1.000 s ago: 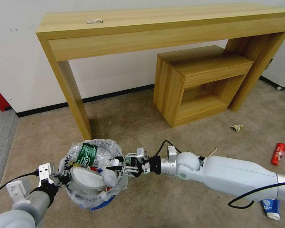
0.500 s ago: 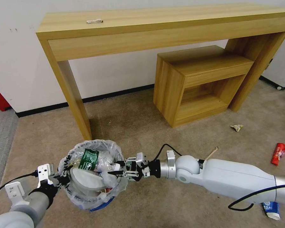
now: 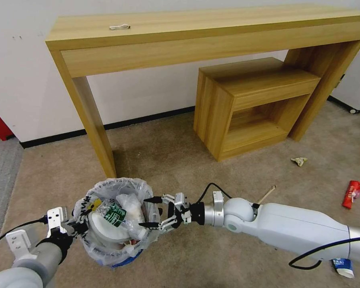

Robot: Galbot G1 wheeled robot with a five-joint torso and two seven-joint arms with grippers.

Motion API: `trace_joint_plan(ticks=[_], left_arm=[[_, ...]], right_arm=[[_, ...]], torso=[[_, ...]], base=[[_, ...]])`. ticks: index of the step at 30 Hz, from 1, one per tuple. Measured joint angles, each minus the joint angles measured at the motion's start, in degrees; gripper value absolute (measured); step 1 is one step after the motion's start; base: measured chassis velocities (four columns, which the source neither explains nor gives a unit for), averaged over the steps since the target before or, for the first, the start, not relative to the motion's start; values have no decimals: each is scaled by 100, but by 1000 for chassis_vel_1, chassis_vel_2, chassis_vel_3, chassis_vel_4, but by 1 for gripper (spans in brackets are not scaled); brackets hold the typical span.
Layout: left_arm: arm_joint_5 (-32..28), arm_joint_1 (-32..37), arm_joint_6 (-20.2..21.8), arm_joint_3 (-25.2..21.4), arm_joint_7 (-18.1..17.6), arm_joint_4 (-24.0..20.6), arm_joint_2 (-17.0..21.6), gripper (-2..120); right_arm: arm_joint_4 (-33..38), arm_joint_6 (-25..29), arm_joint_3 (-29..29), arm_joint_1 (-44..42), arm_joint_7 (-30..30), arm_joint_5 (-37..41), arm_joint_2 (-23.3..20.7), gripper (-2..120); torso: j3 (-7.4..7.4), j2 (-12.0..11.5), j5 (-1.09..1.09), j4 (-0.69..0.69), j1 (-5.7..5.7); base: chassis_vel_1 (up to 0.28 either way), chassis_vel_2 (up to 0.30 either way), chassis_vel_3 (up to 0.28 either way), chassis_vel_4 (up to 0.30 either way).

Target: Pick up the trash bin and place the garbage on the floor into it.

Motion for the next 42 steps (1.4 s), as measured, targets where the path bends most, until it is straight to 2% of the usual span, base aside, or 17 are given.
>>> trace_joint_plan(ticks=[6,8,10,12,14,16,18,20,25,26,27,29,31,32,33,42], left_arm=[[31,-4,-7,10,7,53,-2,1],[68,12,-17,9,25,66,-37,1],[78,21,-22,6,29,67,-48,1],[108,37,-28,-10,36,76,-78,1],[110,37,-30,-12,37,82,-78,1],[128,13,-35,-13,41,134,-74,1],[132,5,-36,-13,42,143,-75,1],[159,-15,-43,5,45,179,-90,1],[177,-41,-45,17,46,224,-90,1],[186,-49,-49,25,49,251,-87,1],[186,-49,-49,25,49,251,-87,1],[218,-57,-54,37,57,298,-83,1],[233,-58,-59,40,61,312,-83,1],[266,-59,-74,53,86,349,-81,1],[275,-62,-78,62,92,363,-81,1],[336,-82,-99,110,130,425,-105,1]], right_arm=[[65,25,638,-338,567,-23,40,100],[102,-12,989,-555,1083,-150,52,100],[116,-39,1067,-614,1258,-217,57,100],[186,-242,1377,-880,1796,-365,33,100],[205,-290,1438,-928,1916,-402,20,100],[344,-814,1891,-1192,2719,-581,-124,100],[381,-970,1982,-1240,2886,-611,-152,100],[472,-1542,2321,-1432,3453,-732,-309,100],[492,-2039,2561,-1640,3771,-843,-525,100],[489,-2367,2691,-1754,4045,-843,-578,100],[489,-2367,2691,-1754,4045,-843,-578,100],[462,-2951,2937,-1991,4458,-770,-690,100],[455,-3066,2983,-2040,4532,-757,-716,100],[358,-3440,3138,-2239,4740,-791,-820,100],[283,-3545,3210,-2332,4781,-843,-863,100],[-188,-3882,3461,-2924,4650,-1231,-1055,100]], torso=[[0,0,0,0,0],[0,0,0,0,0],[0,0,0,0,0],[0,0,1,2,0],[0,0,1,2,0],[0,0,-1,-1,0],[0,0,1,-1,0],[0,0,-2,0,0],[0,0,0,-1,0],[0,0,0,-1,0],[0,0,0,-1,0],[0,0,1,1,0],[0,0,0,1,0],[0,0,2,0,0],[0,0,1,0,0],[0,0,2,0,0]], base=[[0,0,0,0],[0,0,0,0],[0,0,0,0],[0,0,0,0],[0,0,0,0],[0,0,0,0],[0,0,0,0],[0,0,0,0],[0,0,0,0],[0,0,0,0],[0,0,0,0],[0,0,0,0],[0,0,0,0],[0,0,0,0],[0,0,0,0],[0,0,0,0]])
